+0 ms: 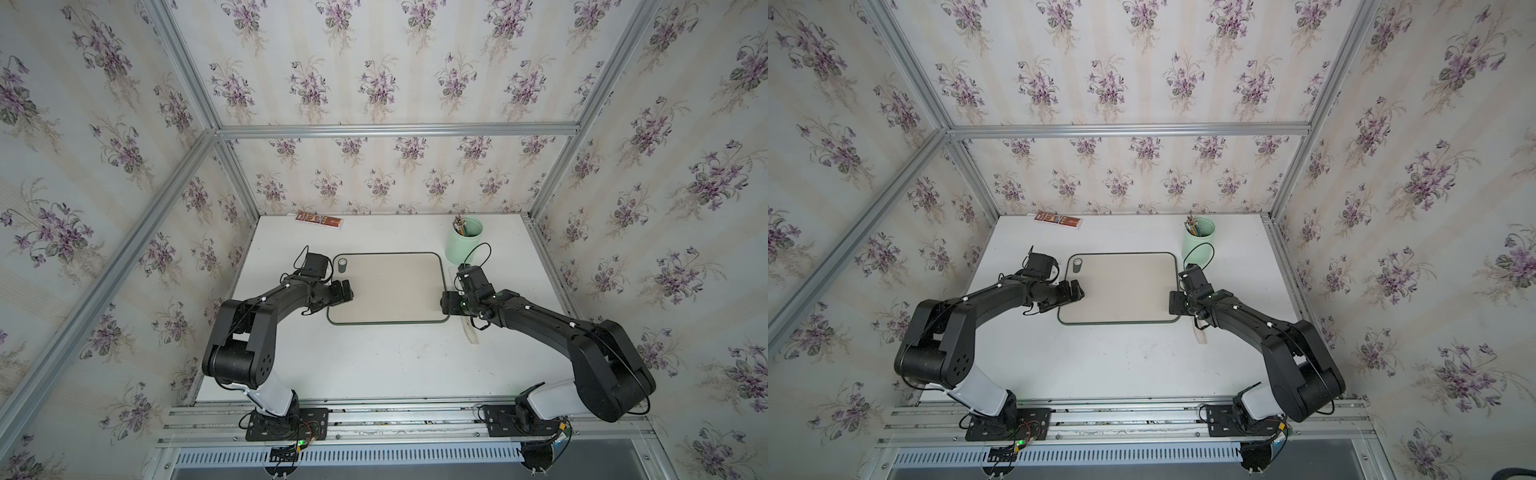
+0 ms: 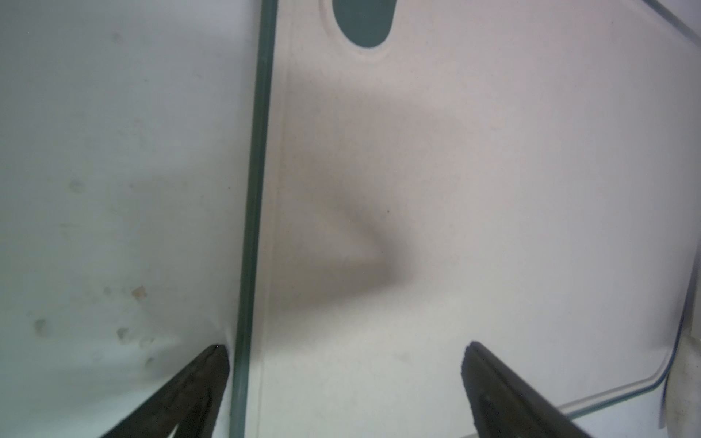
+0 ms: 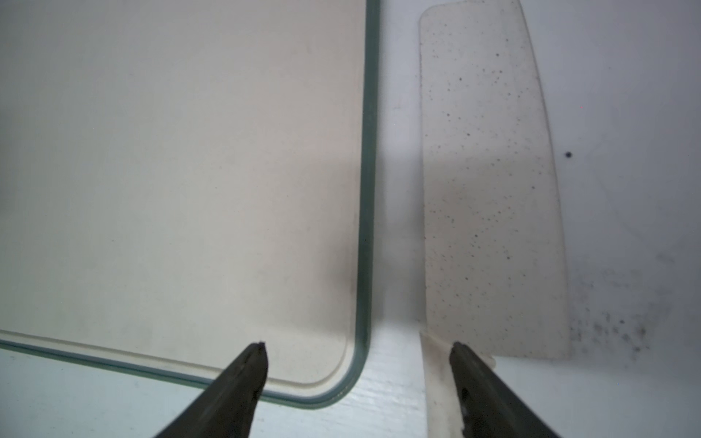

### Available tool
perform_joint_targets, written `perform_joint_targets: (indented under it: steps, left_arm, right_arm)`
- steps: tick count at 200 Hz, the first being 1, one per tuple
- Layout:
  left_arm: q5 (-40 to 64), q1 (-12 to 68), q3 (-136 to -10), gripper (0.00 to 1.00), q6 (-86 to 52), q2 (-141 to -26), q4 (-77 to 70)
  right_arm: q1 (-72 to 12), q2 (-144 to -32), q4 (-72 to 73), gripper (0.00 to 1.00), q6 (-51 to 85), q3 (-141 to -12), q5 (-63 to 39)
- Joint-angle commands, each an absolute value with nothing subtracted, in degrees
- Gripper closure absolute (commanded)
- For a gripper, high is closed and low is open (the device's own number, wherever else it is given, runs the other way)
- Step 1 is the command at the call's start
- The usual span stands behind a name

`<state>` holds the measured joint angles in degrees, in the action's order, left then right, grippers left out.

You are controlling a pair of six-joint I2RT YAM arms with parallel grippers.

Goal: Align the knife with the edge of the cutting board
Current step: Pick up the knife at the center of the board.

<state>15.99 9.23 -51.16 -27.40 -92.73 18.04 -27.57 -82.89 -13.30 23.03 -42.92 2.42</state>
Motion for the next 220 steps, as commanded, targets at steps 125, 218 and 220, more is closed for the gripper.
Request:
perform_joint_targets:
  steps: [125,218,220]
  left_arm:
    - [17.5,9.39,-35.45,0.01,-29.24,-66.6,23.51]
    - [17.05,12.28,-31.17,0.01,-28.81,-59.46,26.37]
    - [16.81,12.54,-31.13,0.01,-28.82,-59.38,26.43]
  right_arm:
    - [-27.22,-87.38,-30.82,0.39,24.25,-44.79,1.02]
    - [-24.61,-96.51,-35.36,0.46,21.71,-52.2,1.27]
    - [-24.54,-96.64,-35.34,0.46,21.71,-52.2,1.24]
